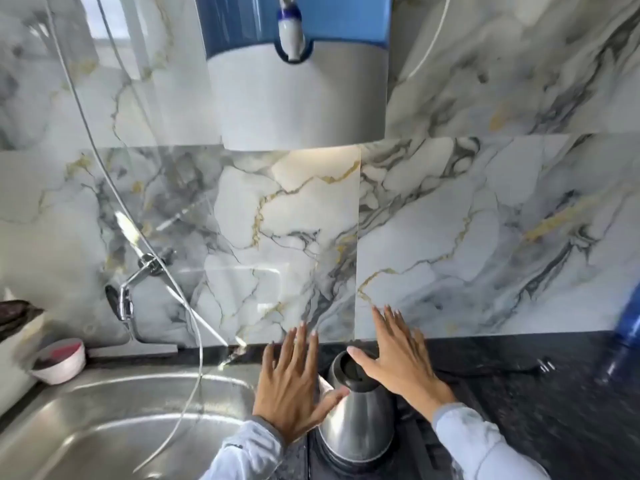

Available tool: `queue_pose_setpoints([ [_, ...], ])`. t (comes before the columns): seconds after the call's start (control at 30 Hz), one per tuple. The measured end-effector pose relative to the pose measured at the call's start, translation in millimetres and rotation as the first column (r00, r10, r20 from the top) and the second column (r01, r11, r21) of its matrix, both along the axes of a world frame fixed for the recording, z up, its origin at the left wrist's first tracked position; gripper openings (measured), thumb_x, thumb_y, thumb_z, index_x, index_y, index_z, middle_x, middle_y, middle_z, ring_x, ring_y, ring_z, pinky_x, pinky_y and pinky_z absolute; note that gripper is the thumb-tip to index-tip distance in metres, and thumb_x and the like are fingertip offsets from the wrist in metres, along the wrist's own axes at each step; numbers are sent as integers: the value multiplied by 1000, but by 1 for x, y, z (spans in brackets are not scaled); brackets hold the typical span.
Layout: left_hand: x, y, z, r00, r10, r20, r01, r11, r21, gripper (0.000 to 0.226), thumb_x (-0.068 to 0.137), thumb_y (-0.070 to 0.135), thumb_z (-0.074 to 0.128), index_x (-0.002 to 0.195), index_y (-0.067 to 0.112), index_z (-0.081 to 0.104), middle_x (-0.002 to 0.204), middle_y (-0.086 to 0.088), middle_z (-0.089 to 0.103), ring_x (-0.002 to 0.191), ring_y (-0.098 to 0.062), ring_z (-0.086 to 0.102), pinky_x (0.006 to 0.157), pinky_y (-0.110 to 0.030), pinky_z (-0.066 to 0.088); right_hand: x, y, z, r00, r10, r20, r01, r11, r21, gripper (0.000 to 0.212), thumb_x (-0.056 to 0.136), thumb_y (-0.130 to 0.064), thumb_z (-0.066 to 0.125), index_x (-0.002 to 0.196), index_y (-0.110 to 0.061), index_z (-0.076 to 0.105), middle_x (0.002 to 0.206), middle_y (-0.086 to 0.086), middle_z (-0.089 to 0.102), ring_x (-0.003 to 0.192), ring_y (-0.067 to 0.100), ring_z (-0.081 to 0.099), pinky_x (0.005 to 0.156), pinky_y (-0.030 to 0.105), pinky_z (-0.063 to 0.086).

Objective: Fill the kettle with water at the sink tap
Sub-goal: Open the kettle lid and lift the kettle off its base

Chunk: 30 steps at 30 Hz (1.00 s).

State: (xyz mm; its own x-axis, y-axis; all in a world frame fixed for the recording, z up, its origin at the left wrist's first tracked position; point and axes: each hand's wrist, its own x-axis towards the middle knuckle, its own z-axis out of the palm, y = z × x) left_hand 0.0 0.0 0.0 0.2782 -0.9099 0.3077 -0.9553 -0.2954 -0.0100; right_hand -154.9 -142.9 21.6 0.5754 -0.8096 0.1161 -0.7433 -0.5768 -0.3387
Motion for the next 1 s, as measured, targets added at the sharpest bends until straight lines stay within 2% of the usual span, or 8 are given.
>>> queue_pose_setpoints([
  [0.2,-15,-34,-45,993,-15,-113,40,974,223,123,74,93,16,156,2,17,167,-18,10,154,-31,16,121,-61,23,8,4,-23,992,-120,29,114,980,164,61,82,-65,65,129,-26,58,136,5,63,133,30,52,110,52,40],
  [0.33,-16,-38,-59,992,1,-128,23,981,192,123,74,95,23,147,-3,38,162,-23,27,147,-35,35,112,-63,38,10,3,-25,993,-118,25,112,982,154,50,84,-59,62,121,-26,63,127,7,67,127,32,54,109,52,39],
  [0.53,-15,-39,-65,995,22,-97,-1,976,216,129,71,98,9,154,1,20,167,-20,8,154,-31,16,119,-61,25,0,-12,-17,970,-59,234,-21,945,326,37,78,-54,52,75,-19,63,81,3,69,90,25,65,83,42,52],
  [0.67,-15,-38,-65,996,23,-86,-2,972,235,130,69,98,4,155,0,12,168,-19,-1,155,-29,7,122,-60,20,-19,-31,-22,911,-95,401,-151,829,538,26,106,-36,47,91,-33,69,97,-32,64,89,-17,57,82,19,45],
  [0.77,-15,-38,-64,996,19,-87,2,973,232,129,69,97,6,155,1,11,168,-19,-1,156,-28,6,122,-59,20,-40,-41,-34,888,17,460,-377,600,706,33,102,-7,52,81,-11,77,93,6,67,75,-5,65,79,15,48],
  [0.83,-16,-37,-64,996,16,-83,3,974,225,130,69,97,4,156,1,11,168,-19,-2,155,-28,7,122,-59,20,-40,-53,-25,889,76,451,-397,617,679,21,79,-6,63,98,-8,72,91,6,69,79,7,66,76,19,48],
  [0.9,-16,-37,-63,996,15,-84,3,977,213,130,68,97,2,155,0,12,168,-20,-1,155,-29,10,122,-58,21,-44,-56,-23,893,148,425,-417,625,660,56,69,-21,78,124,-21,65,114,-5,75,108,8,68,95,25,48],
  [1.0,-16,-38,-63,996,17,-92,2,979,202,130,70,97,4,155,0,15,168,-20,1,155,-30,13,121,-58,23,-44,-49,-35,893,201,403,-399,769,500,74,63,-54,94,125,-52,55,127,-24,67,120,-8,59,104,26,45],
])
